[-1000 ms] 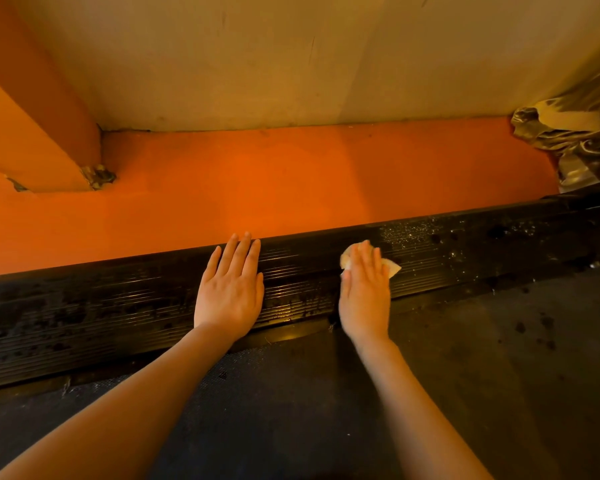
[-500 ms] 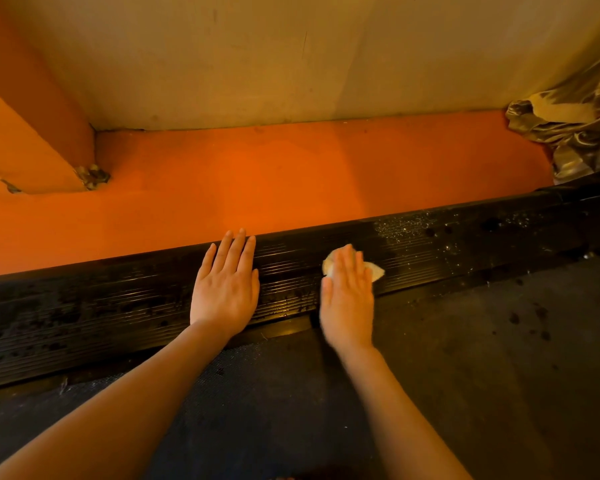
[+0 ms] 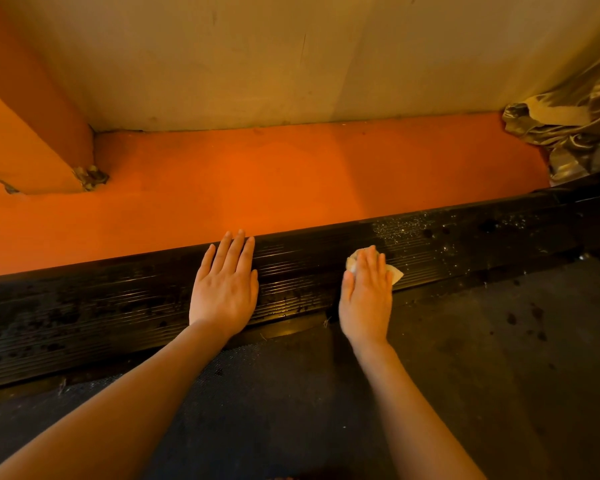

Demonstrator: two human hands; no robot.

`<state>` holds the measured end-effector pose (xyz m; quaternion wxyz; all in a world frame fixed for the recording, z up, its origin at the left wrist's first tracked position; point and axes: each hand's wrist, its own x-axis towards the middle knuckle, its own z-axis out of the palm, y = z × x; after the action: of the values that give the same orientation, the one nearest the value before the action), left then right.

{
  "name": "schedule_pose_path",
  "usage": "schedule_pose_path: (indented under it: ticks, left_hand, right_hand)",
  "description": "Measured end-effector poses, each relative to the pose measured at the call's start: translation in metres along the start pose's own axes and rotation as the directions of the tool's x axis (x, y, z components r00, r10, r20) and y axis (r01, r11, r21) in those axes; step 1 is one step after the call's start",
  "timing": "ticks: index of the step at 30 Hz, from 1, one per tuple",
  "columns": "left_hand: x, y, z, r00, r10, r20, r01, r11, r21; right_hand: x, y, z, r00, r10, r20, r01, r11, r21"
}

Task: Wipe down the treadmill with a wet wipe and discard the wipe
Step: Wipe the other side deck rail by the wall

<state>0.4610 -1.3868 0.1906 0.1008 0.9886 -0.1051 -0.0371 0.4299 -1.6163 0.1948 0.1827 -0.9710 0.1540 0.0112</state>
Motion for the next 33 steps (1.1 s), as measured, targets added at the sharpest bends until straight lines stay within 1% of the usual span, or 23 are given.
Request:
schedule_pose_path:
  ticks: [3,5,9,10,13,15,17,21,25,29,31,33]
  left_hand:
    - [0.0,0.0,0.0,1.0,0.0,0.002,0.0,1.0,0.0]
    - [0.0,0.0,-0.001,1.0,0.002,0.006,-0.002,1.0,0.002]
    - [0.001,0.0,-0.001,1.0,0.003,0.007,-0.003,1.0,0.005]
    - [0.001,0.0,-0.001,1.0,0.002,0.006,-0.002,1.0,0.006]
    - [0.0,0.0,-0.001,1.0,0.001,0.005,-0.001,1.0,0.01]
    - [0.0,0.0,0.0,1.0,-0.001,0.002,0.001,1.0,0.003]
    - [0.0,0.0,0.0,1.0,0.0,0.003,0.0,1.0,-0.001]
    - [0.001,0.0,0.001,1.0,-0.002,0.002,0.002,1.0,-0.005]
    - [0.001,-0.001,0.002,1.0,0.001,0.001,-0.001,1.0,-0.013]
    - [0.0,-0.001,0.0,1.0,0.002,0.001,-0.002,1.0,-0.017]
    - [0.0,-0.001,0.0,1.0,0.002,0.001,-0.002,1.0,-0.011]
    - [0.0,0.0,0.0,1.0,0.001,-0.001,-0.001,1.0,-0.001]
  right_hand:
    - [-0.017,-0.008,0.004,0.993,-0.107,0.044,0.109,0.993,-0.036]
    - [-0.016,-0.001,0.003,0.991,-0.125,0.052,0.128,0.99,-0.063]
    - [-0.007,0.019,-0.001,0.996,0.02,-0.089,-0.025,0.998,-0.063]
    - [-0.006,0.023,-0.001,0.993,0.029,-0.118,-0.035,0.998,-0.049]
    - [-0.005,0.029,0.0,0.983,-0.007,-0.182,0.007,1.0,0.002]
    - [-0.005,0.03,0.0,0.978,0.0,-0.208,0.014,0.998,0.067]
    - [-0.004,0.03,0.0,0.977,0.01,-0.214,0.013,0.994,0.106]
    - [0.0,0.029,0.001,0.98,-0.028,-0.197,0.038,0.998,0.047]
    - [0.001,0.023,0.003,0.98,-0.003,-0.201,0.017,0.997,0.069]
    - [-0.012,0.014,0.008,0.983,-0.084,-0.164,0.098,0.992,0.079]
    - [-0.01,0.019,0.006,0.984,-0.066,-0.164,0.082,0.992,0.092]
    - [-0.002,0.027,0.002,0.984,-0.011,-0.178,0.028,0.995,0.096]
